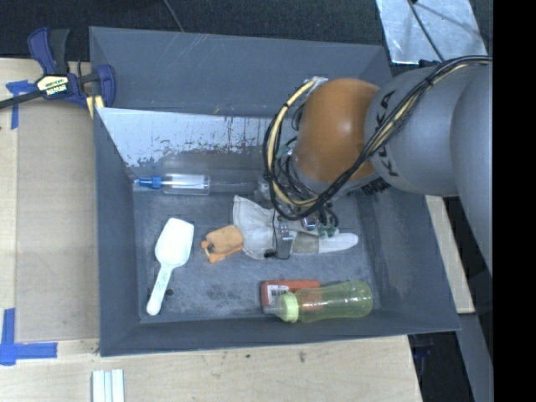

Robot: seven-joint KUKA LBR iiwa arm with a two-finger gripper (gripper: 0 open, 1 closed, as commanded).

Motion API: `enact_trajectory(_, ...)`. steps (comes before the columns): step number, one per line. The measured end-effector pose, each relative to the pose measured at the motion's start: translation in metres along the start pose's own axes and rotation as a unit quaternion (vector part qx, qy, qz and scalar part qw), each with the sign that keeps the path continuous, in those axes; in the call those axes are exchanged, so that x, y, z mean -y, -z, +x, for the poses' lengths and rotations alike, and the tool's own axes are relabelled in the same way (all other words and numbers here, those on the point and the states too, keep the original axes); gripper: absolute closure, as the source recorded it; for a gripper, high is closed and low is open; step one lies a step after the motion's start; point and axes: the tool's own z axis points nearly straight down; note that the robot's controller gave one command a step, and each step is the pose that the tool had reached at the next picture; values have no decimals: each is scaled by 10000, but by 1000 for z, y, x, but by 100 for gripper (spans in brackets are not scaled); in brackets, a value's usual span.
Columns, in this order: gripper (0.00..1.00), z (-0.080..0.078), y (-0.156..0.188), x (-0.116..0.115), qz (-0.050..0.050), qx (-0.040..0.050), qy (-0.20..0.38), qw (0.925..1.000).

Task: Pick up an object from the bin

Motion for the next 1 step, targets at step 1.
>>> enact_trajectory(1,100,2,-31,-13,1,7,-293,9996)
